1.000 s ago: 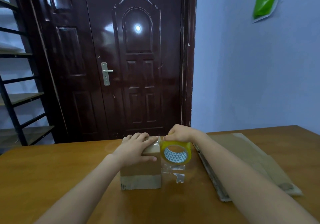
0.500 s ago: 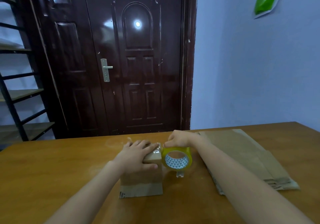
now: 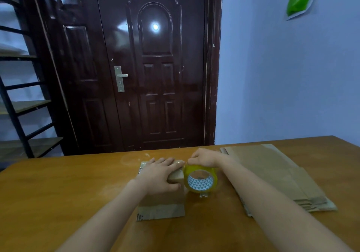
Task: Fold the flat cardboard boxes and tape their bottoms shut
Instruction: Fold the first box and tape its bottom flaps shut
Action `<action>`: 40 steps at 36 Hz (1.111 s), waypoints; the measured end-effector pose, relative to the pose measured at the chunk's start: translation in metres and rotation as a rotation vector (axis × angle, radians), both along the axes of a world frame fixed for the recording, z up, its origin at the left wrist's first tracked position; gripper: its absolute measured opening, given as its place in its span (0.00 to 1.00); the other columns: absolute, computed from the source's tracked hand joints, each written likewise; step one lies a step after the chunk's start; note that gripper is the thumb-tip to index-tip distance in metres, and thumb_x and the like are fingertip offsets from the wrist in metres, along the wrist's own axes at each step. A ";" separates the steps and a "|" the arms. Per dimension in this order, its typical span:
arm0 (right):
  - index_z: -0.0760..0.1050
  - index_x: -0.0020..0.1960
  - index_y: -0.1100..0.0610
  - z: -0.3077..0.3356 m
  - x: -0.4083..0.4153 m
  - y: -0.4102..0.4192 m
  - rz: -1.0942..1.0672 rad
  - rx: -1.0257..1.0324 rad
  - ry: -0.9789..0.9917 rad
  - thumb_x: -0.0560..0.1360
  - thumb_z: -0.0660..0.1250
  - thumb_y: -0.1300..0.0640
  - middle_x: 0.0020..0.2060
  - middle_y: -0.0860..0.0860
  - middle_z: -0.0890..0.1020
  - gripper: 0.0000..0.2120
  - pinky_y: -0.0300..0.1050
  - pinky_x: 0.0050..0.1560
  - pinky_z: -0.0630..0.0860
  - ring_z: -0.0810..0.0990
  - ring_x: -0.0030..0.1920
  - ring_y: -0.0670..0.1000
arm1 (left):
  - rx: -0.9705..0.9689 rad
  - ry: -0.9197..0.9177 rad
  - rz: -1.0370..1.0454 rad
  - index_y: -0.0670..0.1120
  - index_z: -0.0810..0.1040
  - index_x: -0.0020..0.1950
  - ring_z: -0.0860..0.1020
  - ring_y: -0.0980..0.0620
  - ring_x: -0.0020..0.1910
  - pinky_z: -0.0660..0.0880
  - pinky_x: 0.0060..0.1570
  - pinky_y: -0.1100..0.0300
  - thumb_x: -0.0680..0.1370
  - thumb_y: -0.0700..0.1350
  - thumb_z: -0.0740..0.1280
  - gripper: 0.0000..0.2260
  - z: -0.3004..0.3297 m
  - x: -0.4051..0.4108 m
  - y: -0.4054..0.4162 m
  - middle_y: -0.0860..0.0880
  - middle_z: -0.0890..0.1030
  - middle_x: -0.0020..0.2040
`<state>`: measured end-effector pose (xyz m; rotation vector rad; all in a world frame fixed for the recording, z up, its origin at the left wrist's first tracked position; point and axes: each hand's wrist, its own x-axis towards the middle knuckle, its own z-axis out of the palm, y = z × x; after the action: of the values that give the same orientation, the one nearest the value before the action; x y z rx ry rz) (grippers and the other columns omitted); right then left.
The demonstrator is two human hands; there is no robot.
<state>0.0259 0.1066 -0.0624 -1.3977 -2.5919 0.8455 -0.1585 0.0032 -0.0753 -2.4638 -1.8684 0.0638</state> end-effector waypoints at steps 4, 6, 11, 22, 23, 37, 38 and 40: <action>0.71 0.37 0.45 -0.010 0.001 0.003 -0.054 -0.021 0.079 0.78 0.59 0.42 0.35 0.42 0.73 0.13 0.47 0.52 0.72 0.73 0.38 0.43 | 0.020 -0.018 -0.010 0.62 0.47 0.76 0.53 0.47 0.77 0.46 0.74 0.46 0.76 0.64 0.57 0.32 -0.005 -0.004 0.002 0.49 0.54 0.78; 0.71 0.35 0.45 -0.010 0.002 0.001 -0.055 -0.024 0.087 0.78 0.58 0.43 0.34 0.42 0.73 0.14 0.46 0.50 0.70 0.72 0.37 0.42 | 0.021 -0.029 -0.020 0.63 0.46 0.76 0.52 0.48 0.77 0.45 0.74 0.47 0.76 0.64 0.57 0.32 -0.008 -0.008 0.003 0.50 0.53 0.79; 0.77 0.55 0.52 -0.010 0.004 0.002 -0.038 -0.029 -0.019 0.78 0.59 0.43 0.40 0.43 0.75 0.16 0.47 0.55 0.70 0.73 0.44 0.46 | 0.018 -0.039 -0.033 0.64 0.45 0.76 0.51 0.50 0.77 0.45 0.74 0.47 0.76 0.65 0.56 0.32 -0.012 -0.011 0.007 0.51 0.52 0.79; 0.67 0.70 0.60 0.005 0.007 -0.008 -0.112 0.171 -0.364 0.79 0.48 0.36 0.68 0.58 0.71 0.33 0.54 0.64 0.67 0.70 0.66 0.58 | 0.034 -0.047 -0.031 0.64 0.46 0.76 0.54 0.49 0.76 0.48 0.74 0.48 0.76 0.67 0.56 0.32 -0.012 -0.016 0.007 0.51 0.55 0.78; 0.67 0.69 0.60 0.006 0.008 -0.011 -0.132 0.188 -0.324 0.79 0.47 0.37 0.68 0.58 0.71 0.32 0.53 0.64 0.67 0.71 0.66 0.58 | 0.038 -0.054 -0.030 0.64 0.47 0.76 0.54 0.49 0.76 0.48 0.73 0.48 0.76 0.66 0.57 0.31 -0.011 -0.015 0.007 0.51 0.55 0.78; 0.76 0.43 0.59 0.011 0.013 -0.047 -0.184 0.841 0.153 0.80 0.56 0.54 0.39 0.50 0.67 0.14 0.46 0.42 0.65 0.71 0.40 0.53 | 0.004 -0.052 -0.018 0.61 0.52 0.77 0.57 0.48 0.75 0.52 0.72 0.48 0.77 0.61 0.61 0.31 0.004 -0.002 0.000 0.49 0.56 0.78; 0.75 0.41 0.59 0.011 0.012 -0.055 -0.185 0.864 0.207 0.79 0.57 0.55 0.38 0.50 0.67 0.12 0.45 0.40 0.64 0.70 0.38 0.52 | -0.006 -0.056 -0.013 0.61 0.51 0.77 0.57 0.48 0.75 0.51 0.72 0.48 0.77 0.61 0.60 0.31 0.004 -0.002 0.000 0.49 0.56 0.78; 0.69 0.35 0.57 0.009 0.013 -0.073 -0.162 0.834 0.270 0.78 0.59 0.56 0.34 0.49 0.67 0.13 0.45 0.35 0.63 0.69 0.34 0.51 | -0.027 -0.060 -0.004 0.61 0.51 0.77 0.56 0.47 0.76 0.50 0.72 0.47 0.77 0.61 0.60 0.31 0.005 -0.001 -0.001 0.49 0.54 0.78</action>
<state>0.0385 0.0336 -0.0532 -1.1024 -2.1571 -0.0923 -0.1594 0.0024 -0.0701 -2.5141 -1.8979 0.0149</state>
